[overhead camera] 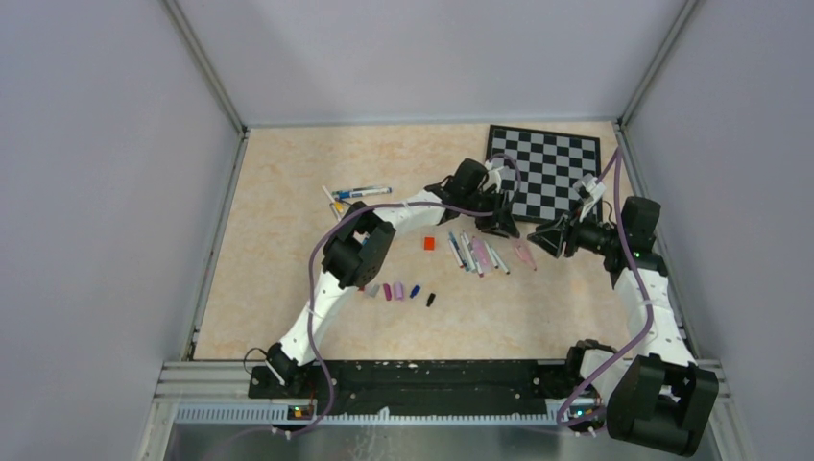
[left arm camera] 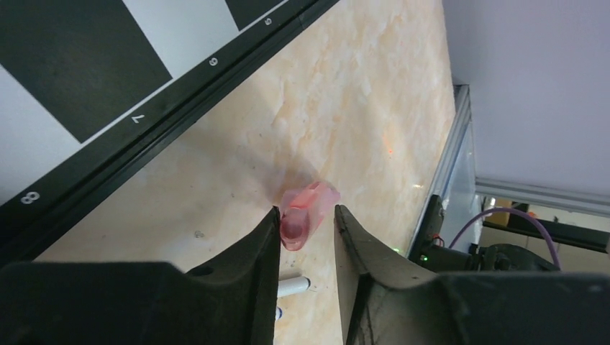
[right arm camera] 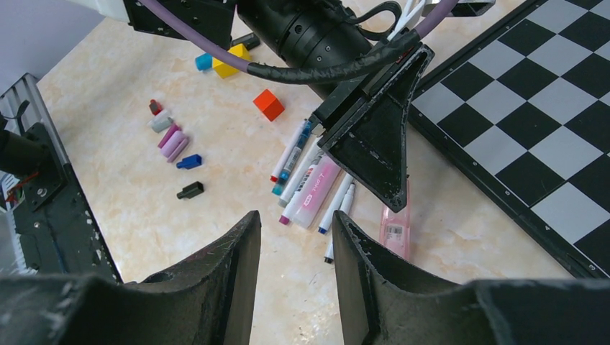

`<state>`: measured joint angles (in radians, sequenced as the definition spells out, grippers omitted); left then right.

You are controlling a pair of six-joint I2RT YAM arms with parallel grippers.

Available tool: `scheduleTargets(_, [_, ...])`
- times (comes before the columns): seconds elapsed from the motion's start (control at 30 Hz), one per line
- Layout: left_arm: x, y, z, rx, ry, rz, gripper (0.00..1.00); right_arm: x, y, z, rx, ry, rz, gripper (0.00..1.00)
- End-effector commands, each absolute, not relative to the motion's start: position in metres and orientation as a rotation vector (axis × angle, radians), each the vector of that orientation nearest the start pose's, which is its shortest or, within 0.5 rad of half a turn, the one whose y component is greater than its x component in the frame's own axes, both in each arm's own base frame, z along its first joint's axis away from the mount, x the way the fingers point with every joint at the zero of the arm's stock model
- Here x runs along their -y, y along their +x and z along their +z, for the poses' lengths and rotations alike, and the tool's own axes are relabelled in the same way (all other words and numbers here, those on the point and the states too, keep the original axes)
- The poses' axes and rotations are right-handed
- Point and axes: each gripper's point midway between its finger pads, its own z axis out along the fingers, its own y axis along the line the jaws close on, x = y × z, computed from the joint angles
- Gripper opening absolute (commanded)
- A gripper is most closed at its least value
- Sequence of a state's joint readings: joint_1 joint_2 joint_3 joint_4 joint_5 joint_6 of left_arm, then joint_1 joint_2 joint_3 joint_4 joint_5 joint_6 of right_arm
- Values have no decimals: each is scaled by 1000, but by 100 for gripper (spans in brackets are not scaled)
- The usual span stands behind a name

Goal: Open the pen caps
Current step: Place the pen at the center of the board, then pick up the pen from the center of the board.

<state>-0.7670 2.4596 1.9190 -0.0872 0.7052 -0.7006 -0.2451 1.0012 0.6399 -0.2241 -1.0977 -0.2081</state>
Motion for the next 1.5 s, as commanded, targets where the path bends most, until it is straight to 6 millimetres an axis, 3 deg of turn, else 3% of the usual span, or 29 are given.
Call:
scheduleTargets(0.0, [514,355,88,-2369,588,-1412,38,-86,276,198,-1774,-595,811,41])
scheduleTargets(0.13, [509,367,106,-2325,591,-1309,42,-85,276,197,-1776,-597,807,41])
scheduleTargets(0.27, [496,382,139,-2233,584,-1214,43,-85,276,196,-1776,-602,800,41])
scheduleTargets(0.47, [464,381,166,-2123,558,-1094,44,-84,275,195,-1777,-608,791,41])
scheduleTargets(0.67, [415,370,198,-2004,532,-932,46,-85,275,193,-1771,-619,787,41])
scheduleTargets(0.7, [404,367,213,-1960,528,-903,47,-85,274,193,-1768,-622,786,41])
scheduleTargets(0.8, [367,358,222,-1928,472,-804,53,-85,273,193,-1758,-634,783,41])
scheduleTargets(0.97, [291,346,230,-1894,315,-617,72,-86,272,191,-1748,-646,785,41])
scheduleTargets(1.1, [230,335,223,-1880,192,-462,97,-86,273,189,-1750,-647,784,41])
scheduleTargets(1.2, [194,327,220,-1868,112,-405,99,-85,273,188,-1754,-646,784,41])
scheduleTargets(1.3, [170,321,214,-1877,46,-397,99,-84,273,187,-1756,-641,784,41])
scheduleTargets(1.47, [154,314,189,-1958,5,-423,99,-83,274,185,-1760,-634,784,41])
